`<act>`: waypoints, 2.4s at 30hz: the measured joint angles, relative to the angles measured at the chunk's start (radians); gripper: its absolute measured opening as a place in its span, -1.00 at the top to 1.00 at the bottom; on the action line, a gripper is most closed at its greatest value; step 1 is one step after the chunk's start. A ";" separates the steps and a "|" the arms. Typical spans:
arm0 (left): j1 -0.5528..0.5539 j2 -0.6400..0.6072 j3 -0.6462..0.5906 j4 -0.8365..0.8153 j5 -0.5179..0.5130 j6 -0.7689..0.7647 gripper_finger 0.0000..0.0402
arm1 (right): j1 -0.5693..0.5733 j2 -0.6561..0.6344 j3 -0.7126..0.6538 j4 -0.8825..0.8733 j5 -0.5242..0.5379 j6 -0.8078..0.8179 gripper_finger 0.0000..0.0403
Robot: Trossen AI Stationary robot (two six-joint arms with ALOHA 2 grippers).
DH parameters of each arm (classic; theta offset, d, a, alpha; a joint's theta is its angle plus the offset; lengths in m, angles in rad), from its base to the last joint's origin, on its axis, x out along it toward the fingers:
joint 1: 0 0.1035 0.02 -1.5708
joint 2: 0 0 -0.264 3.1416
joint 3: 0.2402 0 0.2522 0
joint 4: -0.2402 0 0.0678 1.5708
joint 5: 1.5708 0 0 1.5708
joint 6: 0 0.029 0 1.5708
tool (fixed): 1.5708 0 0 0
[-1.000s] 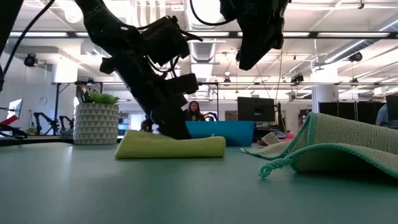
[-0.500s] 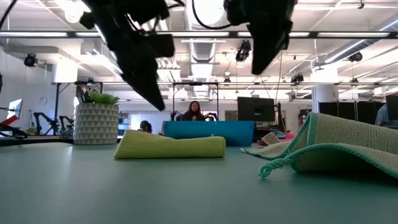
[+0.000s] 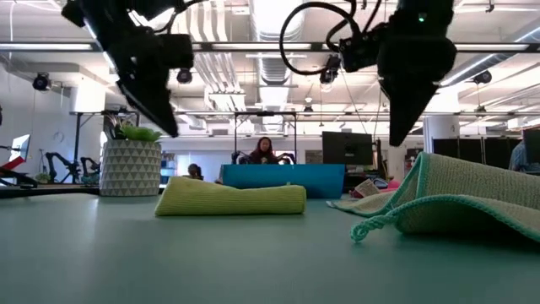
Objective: Fold microfiber towels
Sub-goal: Put the green microfiber cloth into the blue bin
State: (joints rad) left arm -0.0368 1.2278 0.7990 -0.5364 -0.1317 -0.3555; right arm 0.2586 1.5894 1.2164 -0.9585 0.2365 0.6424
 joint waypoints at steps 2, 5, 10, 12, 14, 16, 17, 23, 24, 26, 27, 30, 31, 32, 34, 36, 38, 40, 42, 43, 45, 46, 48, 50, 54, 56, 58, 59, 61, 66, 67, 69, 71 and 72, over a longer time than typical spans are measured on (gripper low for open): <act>-0.002 -0.015 -0.026 0.005 0.008 -0.024 0.19 | 0.010 0.000 -0.026 0.056 0.000 0.019 0.63; -0.003 -0.022 -0.059 0.003 0.013 -0.032 0.19 | 0.018 0.000 -0.066 0.166 -0.001 0.047 0.63; -0.003 -0.016 -0.074 0.008 0.017 -0.033 0.19 | 0.019 -0.001 -0.120 0.405 -0.001 0.056 0.64; -0.003 -0.017 -0.070 0.003 0.017 -0.033 0.19 | 0.018 -0.001 -0.140 0.502 -0.001 0.055 0.63; -0.003 -0.017 -0.061 0.011 0.017 -0.033 0.19 | 0.017 -0.001 -0.151 0.562 0.000 0.055 0.60; -0.003 -0.021 -0.054 0.006 0.017 -0.032 0.19 | 0.014 -0.001 -0.156 0.588 0.008 0.057 0.57; -0.003 -0.021 -0.049 0.008 0.017 -0.032 0.19 | 0.012 -0.001 -0.157 0.592 0.016 0.057 0.55; -0.003 -0.013 -0.038 0.005 0.017 -0.029 0.19 | -0.012 -0.001 -0.135 0.599 0.026 0.049 0.35; -0.002 -0.013 -0.038 0.003 0.017 -0.030 0.19 | -0.019 -0.001 -0.131 0.598 0.026 0.038 0.30; -0.001 -0.013 -0.038 0.004 0.017 -0.030 0.19 | -0.036 -0.001 -0.120 0.598 0.027 -0.001 0.22; 0.003 -0.013 -0.038 0.003 0.017 -0.027 0.18 | -0.044 -0.001 -0.113 0.597 0.027 -0.016 0.18; 0.021 -0.013 -0.038 0.002 0.016 -0.024 0.12 | -0.068 -0.001 -0.092 0.598 0.028 -0.071 0.08; 0.029 -0.013 -0.038 0.002 0.013 -0.024 0.08 | -0.075 -0.001 -0.086 0.597 0.028 -0.097 0.06; 0.037 -0.013 -0.038 0.002 0.013 -0.024 0.04 | -0.083 -0.001 -0.081 0.597 0.028 -0.122 0.03; 0.052 -0.013 -0.038 0.003 0.013 -0.024 -0.04 | -0.096 -0.001 -0.072 0.598 0.026 -0.172 0.00; 0.063 -0.013 -0.038 0.005 0.020 -0.022 -0.10 | -0.110 -0.001 -0.069 0.598 0.018 -0.225 -0.01; 0.064 -0.013 -0.038 0.007 0.025 -0.003 -0.13 | -0.126 -0.001 -0.067 0.597 0.004 -0.277 -0.01; 0.064 -0.013 -0.040 0.015 0.030 0.003 -0.14 | -0.149 -0.001 -0.068 0.599 -0.023 -0.320 -0.01; 0.064 -0.014 -0.056 0.057 0.050 0.003 -0.14 | -0.177 0.001 -0.074 0.602 -0.046 -0.349 -0.01; 0.064 -0.014 -0.069 0.090 0.055 0.003 -0.14 | -0.192 0.005 -0.076 0.602 -0.059 -0.368 -0.01; 0.063 -0.014 -0.100 0.171 0.073 0.002 -0.14 | -0.219 0.019 -0.078 0.607 -0.087 -0.399 -0.01; 0.063 -0.014 -0.115 0.209 0.073 0.002 -0.14 | -0.231 0.028 -0.079 0.616 -0.102 -0.413 -0.01; 0.064 -0.013 -0.148 0.284 0.074 -0.003 -0.14 | -0.251 0.044 -0.080 0.658 -0.148 -0.446 -0.01; 0.065 -0.013 -0.174 0.328 0.074 -0.005 -0.14 | -0.265 0.063 -0.080 0.703 -0.197 -0.482 -0.01; 0.065 -0.007 -0.200 0.348 0.074 -0.004 -0.14 | -0.284 0.105 -0.080 0.754 -0.219 -0.535 -0.01; 0.065 0.000 -0.216 0.347 0.074 -0.004 -0.14 | -0.292 0.123 -0.080 0.772 -0.219 -0.558 -0.01; 0.066 0.017 -0.225 0.369 0.073 -0.004 -0.14 | -0.300 0.134 -0.080 0.779 -0.219 -0.579 -0.01; 0.066 0.024 -0.231 0.381 0.073 -0.004 -0.14 | -0.304 0.144 -0.080 0.787 -0.219 -0.588 -0.01; 0.068 0.045 -0.235 0.392 0.072 -0.005 -0.14 | -0.314 0.158 -0.080 0.798 -0.219 -0.592 -0.01; 0.079 0.116 -0.235 0.470 0.064 -0.006 -0.14 | -0.345 0.203 -0.081 0.839 -0.271 -0.581 -0.01; 0.083 0.130 -0.235 0.477 0.062 -0.006 -0.14 | -0.349 0.212 -0.081 0.842 -0.271 -0.568 -0.01; 0.092 0.158 -0.233 0.483 0.061 -0.016 -0.14 | -0.356 0.224 -0.081 0.844 -0.270 -0.542 -0.01; 0.102 0.183 -0.227 0.488 0.061 -0.030 -0.14 | -0.360 0.231 -0.081 0.847 -0.271 -0.531 -0.01; 0.107 0.196 -0.226 0.486 0.060 -0.031 -0.14 | -0.362 0.235 -0.081 0.855 -0.271 -0.531 -0.01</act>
State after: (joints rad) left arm 0.0702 1.4241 0.5731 -0.0509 -0.0714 -0.3867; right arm -0.1034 1.8243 1.1358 -0.1035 -0.0349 0.1113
